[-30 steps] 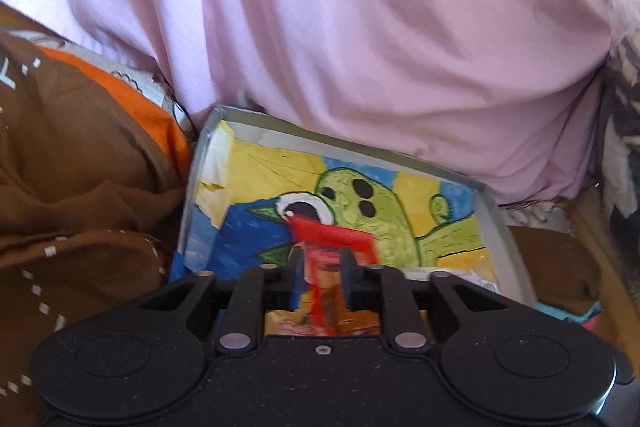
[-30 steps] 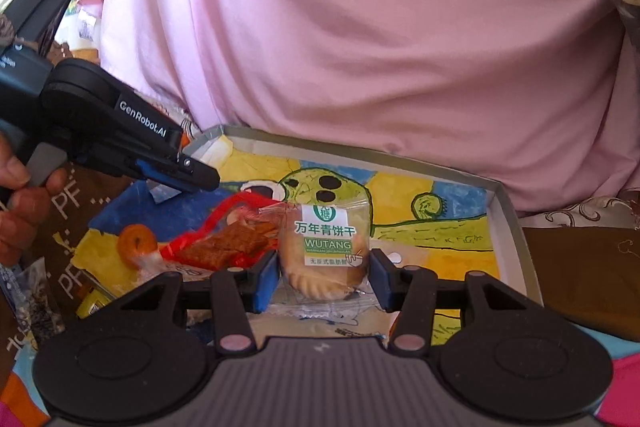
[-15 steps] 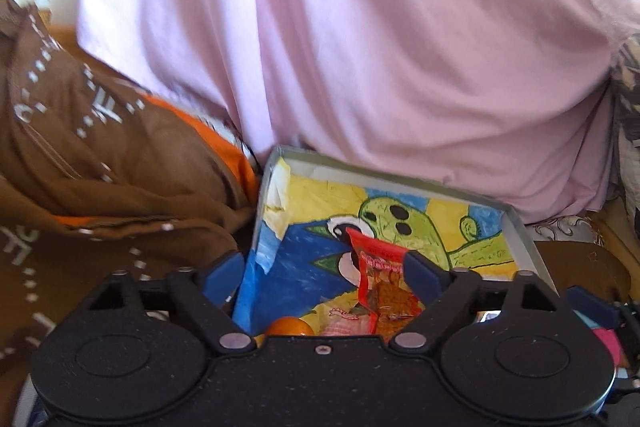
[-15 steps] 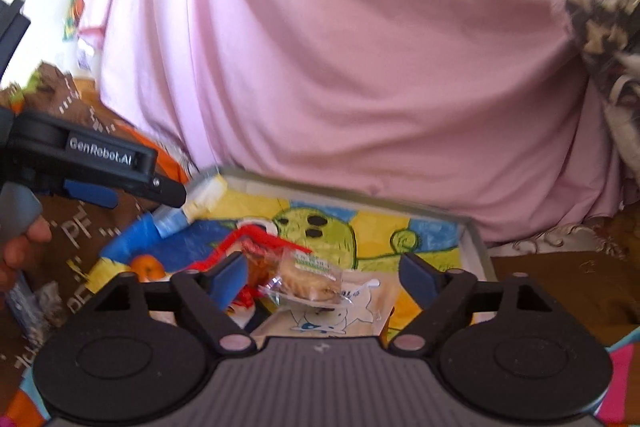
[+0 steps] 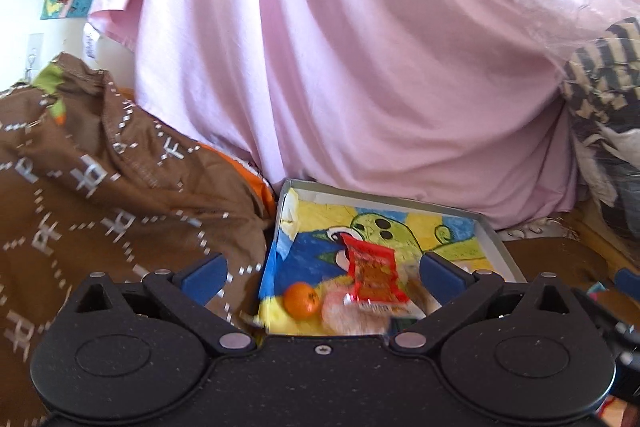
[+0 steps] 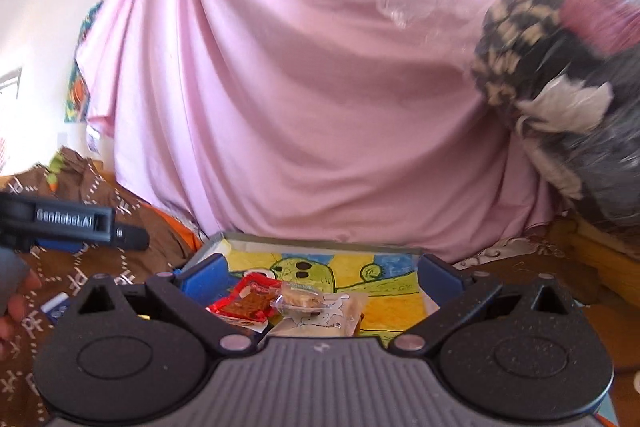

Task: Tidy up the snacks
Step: 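Withdraw both grippers from the tray back over the remaining snacks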

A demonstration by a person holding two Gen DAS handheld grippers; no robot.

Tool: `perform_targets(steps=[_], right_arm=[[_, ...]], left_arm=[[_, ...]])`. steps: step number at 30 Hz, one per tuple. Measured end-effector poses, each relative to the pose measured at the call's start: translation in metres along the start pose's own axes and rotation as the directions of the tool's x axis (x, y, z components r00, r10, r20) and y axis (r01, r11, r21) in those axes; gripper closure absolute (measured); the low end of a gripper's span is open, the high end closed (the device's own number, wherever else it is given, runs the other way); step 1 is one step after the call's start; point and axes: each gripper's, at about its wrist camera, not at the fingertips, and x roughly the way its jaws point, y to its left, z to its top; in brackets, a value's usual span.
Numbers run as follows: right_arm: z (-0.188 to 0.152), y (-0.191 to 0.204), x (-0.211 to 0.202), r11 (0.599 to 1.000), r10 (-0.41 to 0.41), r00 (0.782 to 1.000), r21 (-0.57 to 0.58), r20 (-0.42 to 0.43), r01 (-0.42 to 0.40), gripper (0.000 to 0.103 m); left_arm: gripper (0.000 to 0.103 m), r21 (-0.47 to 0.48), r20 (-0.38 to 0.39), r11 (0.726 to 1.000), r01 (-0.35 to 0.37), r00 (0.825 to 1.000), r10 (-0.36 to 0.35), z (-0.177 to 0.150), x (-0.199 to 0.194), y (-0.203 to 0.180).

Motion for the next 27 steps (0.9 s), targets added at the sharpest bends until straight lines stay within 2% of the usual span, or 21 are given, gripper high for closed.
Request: perform_targets(steps=[5, 11, 16, 19, 27], right_arm=[[0.000, 0.005, -0.039, 1.000, 0.002, 0.999, 0.012, 0.032, -0.003, 0.000], [-0.011, 0.007, -0.081, 0.997, -0.008, 0.999, 0.075, 0.043, 0.005, 0.000], [-0.035, 0.003, -0.106, 0.988, -0.051, 0.998, 0.142, -0.044, 0.057, 0.000], [-0.046, 0.003, -0.121, 0.987, -0.069, 0.995, 0.143, -0.077, 0.080, 0.000], [-0.057, 0.019, -0.139, 0.991, -0.080, 0.988, 0.092, -0.132, 0.093, 0.000]], left_arm=[[0.001, -0.030, 0.030, 0.999, -0.013, 0.999, 0.014, -0.024, -0.040, 0.000], [0.001, 0.001, 0.081, 0.999, -0.033, 0.996, 0.033, -0.045, -0.086, 0.002], [0.001, -0.005, 0.087, 1.000, -0.012, 0.996, 0.013, -0.063, -0.116, 0.008], [0.001, -0.013, 0.076, 1.000, -0.002, 0.997, 0.003, -0.075, -0.130, 0.013], [0.001, 0.056, 0.051, 0.998, -0.018, 0.999, 0.015, -0.104, -0.155, 0.027]])
